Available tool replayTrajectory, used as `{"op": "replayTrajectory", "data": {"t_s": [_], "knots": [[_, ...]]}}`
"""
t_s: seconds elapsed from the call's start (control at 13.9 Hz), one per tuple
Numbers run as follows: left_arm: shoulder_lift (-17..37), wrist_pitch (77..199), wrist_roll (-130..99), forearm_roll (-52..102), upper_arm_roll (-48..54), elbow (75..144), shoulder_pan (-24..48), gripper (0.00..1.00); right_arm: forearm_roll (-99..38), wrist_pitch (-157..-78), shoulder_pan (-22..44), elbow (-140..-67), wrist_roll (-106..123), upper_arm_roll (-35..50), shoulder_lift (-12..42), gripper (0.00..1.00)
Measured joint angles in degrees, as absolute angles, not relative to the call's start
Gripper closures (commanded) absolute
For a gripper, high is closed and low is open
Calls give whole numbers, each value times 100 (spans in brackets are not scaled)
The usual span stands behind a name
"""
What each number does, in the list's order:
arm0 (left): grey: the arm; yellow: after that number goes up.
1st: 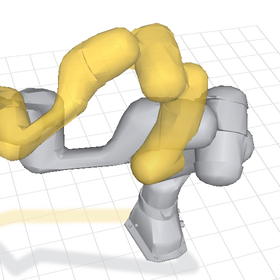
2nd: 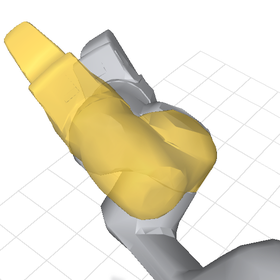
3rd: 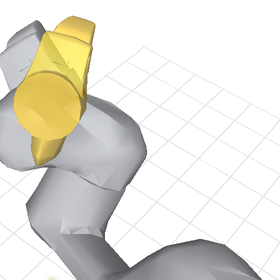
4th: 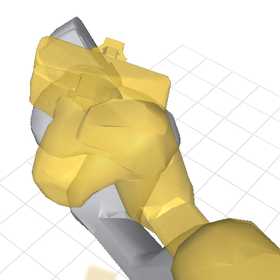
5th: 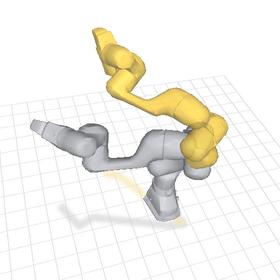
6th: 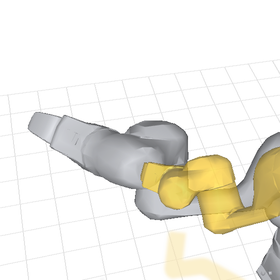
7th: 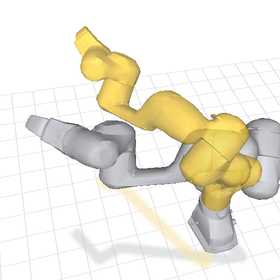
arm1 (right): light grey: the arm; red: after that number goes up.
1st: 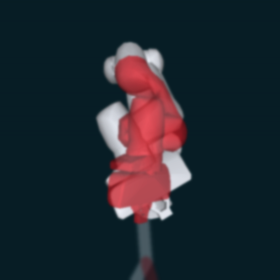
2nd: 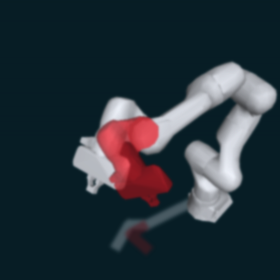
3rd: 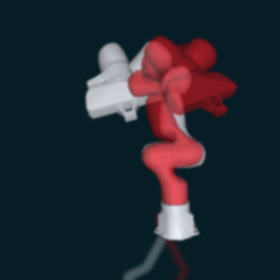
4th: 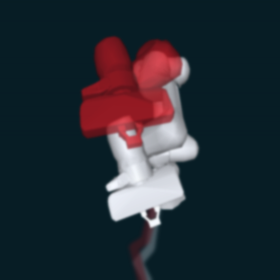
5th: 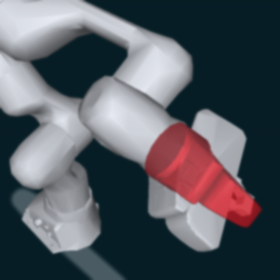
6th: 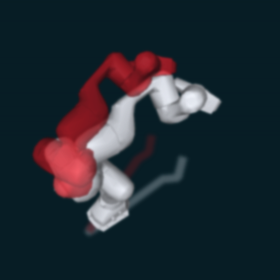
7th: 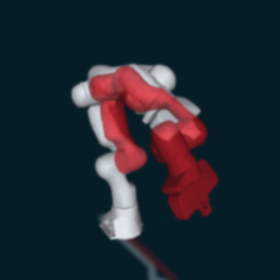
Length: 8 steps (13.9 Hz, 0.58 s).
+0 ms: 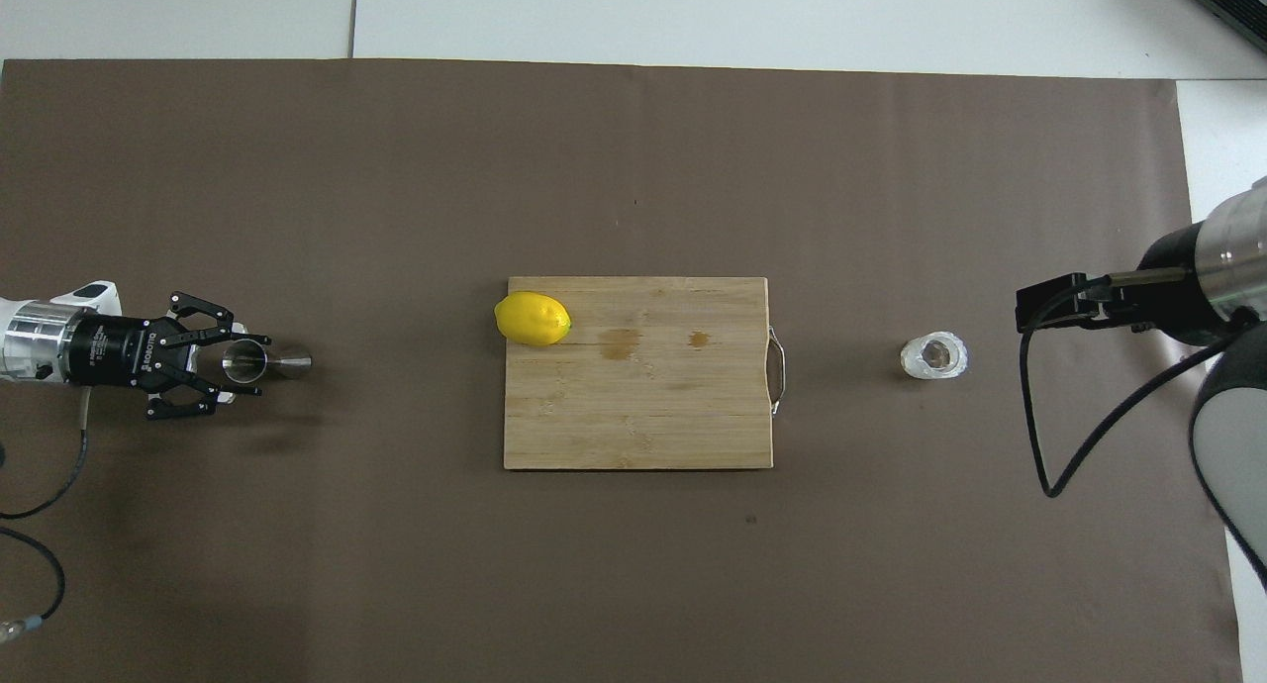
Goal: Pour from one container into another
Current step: 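Close the left gripper around the metal cup, then lift the metal cup with the left gripper over the wooden board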
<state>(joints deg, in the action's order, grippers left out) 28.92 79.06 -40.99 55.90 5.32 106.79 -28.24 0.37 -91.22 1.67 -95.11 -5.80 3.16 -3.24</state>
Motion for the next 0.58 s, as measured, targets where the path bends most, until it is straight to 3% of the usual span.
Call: {"op": "replayTrajectory", "data": {"t_s": [0.07, 0.36, 0.5, 0.58], "knots": [[2892, 7906, -4130, 5606, 532, 10679, -2824, 73, 37, -9122, 167, -9511, -579, 316, -324, 0], [2892, 7906, -4144, 5668, 533, 10679, -2824, 81, 37, -9122, 167, -9511, -579, 316, -325, 0], [2892, 7906, -4148, 5685, 534, 10679, -2824, 100, 37, -9122, 167, -9512, -580, 316, -325, 0], [2892, 7906, -4149, 5706, 535, 10679, -2824, 100, 37, -9122, 167, -9512, -580, 316, -325, 0]]}}
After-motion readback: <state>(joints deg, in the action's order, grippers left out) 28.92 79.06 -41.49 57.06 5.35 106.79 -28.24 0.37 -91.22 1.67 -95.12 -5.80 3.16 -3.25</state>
